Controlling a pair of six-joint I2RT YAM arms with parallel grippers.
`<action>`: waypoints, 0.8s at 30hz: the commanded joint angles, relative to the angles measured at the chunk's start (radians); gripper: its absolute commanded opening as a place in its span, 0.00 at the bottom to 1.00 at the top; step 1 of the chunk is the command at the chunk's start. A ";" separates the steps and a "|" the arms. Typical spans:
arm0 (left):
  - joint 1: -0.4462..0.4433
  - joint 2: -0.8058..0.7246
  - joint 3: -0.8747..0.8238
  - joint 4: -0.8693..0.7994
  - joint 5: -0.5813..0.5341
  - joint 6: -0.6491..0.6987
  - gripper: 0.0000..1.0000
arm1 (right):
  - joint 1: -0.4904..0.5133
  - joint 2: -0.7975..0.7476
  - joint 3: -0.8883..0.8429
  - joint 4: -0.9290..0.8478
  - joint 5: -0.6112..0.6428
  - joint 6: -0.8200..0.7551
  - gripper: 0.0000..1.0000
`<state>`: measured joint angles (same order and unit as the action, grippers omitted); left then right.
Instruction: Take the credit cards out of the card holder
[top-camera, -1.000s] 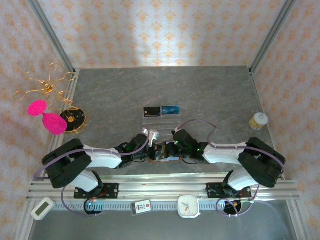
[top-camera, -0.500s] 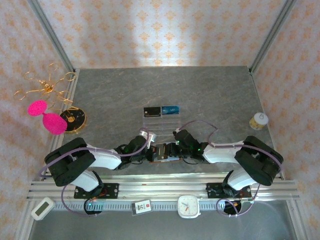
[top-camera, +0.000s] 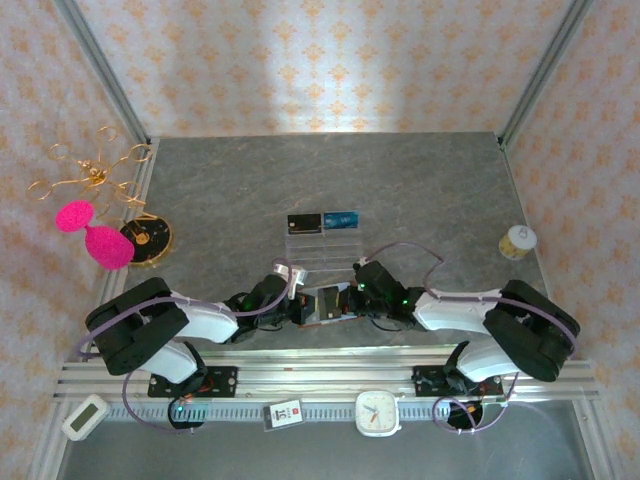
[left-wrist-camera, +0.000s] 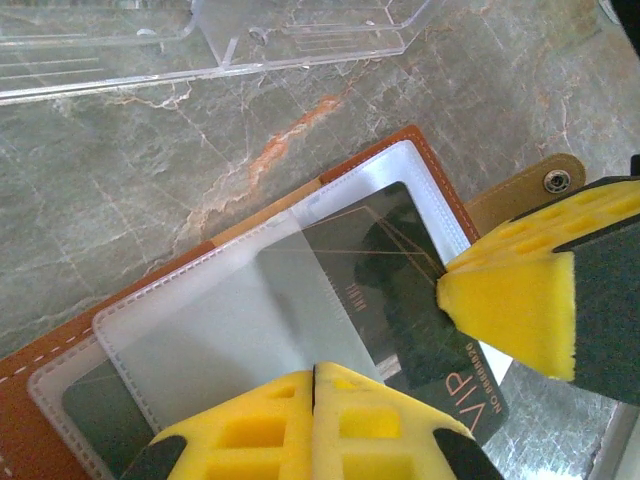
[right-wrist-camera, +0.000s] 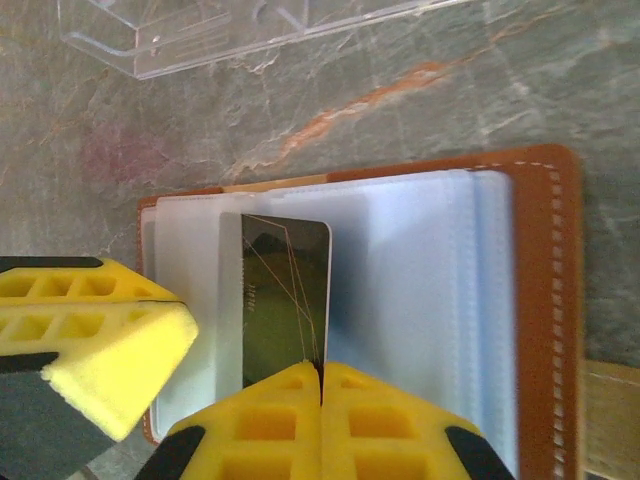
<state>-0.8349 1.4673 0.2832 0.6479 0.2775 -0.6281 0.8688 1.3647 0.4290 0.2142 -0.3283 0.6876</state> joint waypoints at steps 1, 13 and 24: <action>0.016 -0.004 -0.019 -0.019 0.004 -0.002 0.00 | -0.009 -0.065 -0.031 -0.061 0.051 0.004 0.00; 0.061 -0.314 -0.044 0.073 0.023 -0.011 0.06 | -0.013 -0.336 -0.035 -0.066 0.083 -0.055 0.00; 0.064 -0.463 -0.152 0.383 0.060 -0.065 0.31 | -0.013 -0.418 -0.040 0.255 -0.018 -0.028 0.00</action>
<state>-0.7761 1.0157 0.1539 0.8860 0.3084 -0.6621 0.8600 0.9642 0.3851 0.3412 -0.3084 0.6540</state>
